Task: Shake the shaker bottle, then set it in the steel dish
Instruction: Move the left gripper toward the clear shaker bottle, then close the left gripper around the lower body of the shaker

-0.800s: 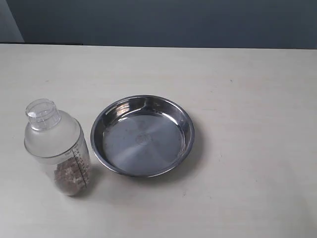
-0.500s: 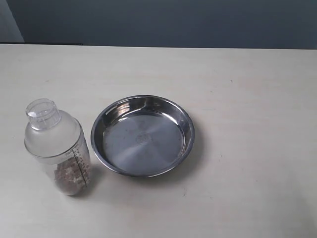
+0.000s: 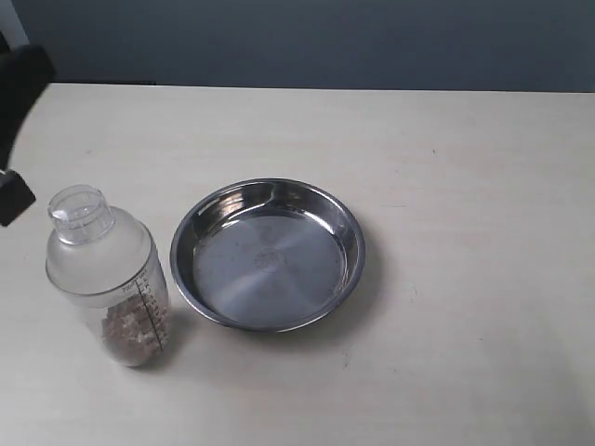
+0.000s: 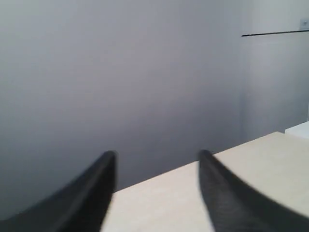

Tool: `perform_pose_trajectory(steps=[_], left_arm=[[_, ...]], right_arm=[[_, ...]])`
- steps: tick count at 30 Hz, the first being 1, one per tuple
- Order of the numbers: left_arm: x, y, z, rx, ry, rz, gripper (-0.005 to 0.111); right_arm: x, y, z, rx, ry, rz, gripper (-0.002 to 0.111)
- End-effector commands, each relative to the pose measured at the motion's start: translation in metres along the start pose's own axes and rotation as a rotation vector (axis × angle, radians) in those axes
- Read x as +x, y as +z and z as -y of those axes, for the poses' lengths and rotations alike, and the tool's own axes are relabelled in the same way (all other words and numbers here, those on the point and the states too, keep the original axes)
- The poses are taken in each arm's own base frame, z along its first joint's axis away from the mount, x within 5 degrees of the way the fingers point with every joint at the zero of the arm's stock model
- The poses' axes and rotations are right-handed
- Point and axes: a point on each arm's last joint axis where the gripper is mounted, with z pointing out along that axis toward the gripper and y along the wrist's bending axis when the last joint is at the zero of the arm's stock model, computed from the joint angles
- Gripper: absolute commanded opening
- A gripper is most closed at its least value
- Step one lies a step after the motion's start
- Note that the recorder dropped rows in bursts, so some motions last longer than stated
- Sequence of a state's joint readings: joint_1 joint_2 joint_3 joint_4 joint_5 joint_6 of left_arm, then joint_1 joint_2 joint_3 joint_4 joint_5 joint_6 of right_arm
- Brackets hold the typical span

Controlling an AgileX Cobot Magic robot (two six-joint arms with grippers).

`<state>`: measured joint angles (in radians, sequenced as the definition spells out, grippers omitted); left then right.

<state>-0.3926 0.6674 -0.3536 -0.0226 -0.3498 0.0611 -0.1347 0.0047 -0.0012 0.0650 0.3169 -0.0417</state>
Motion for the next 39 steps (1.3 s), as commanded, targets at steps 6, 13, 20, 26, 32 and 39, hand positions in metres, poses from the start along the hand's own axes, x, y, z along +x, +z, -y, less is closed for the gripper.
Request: perform_pose_trajectory(steps=[6,13,20,26,32,39], left_arm=[[0.072,0.005,0.006,0.036,-0.115,-0.041,0.105],[0.106,0.002,0.005,0.008,-0.131,-0.153,0.105],[0.128,0.005,0.003,-0.018,-0.116,-0.210,0.105],[0.148,0.011,0.004,-0.025,-0.134,-0.276,0.105],[0.169,0.014,0.004,-0.035,-0.139,-0.353,0.102],[0.193,0.013,0.005,-0.049,-0.153,-0.485,0.094]], right_arm=[[-0.001,0.000,0.000,0.004,0.000,0.015,-0.001],[-0.001,0.000,0.000,0.004,0.000,0.015,-0.001],[-0.001,0.000,0.000,0.004,0.000,0.015,-0.001],[-0.001,0.000,0.000,0.004,0.000,0.015,-0.001],[-0.001,0.000,0.000,0.004,0.000,0.015,-0.001],[-0.001,0.000,0.000,0.004,0.000,0.015,-0.001]])
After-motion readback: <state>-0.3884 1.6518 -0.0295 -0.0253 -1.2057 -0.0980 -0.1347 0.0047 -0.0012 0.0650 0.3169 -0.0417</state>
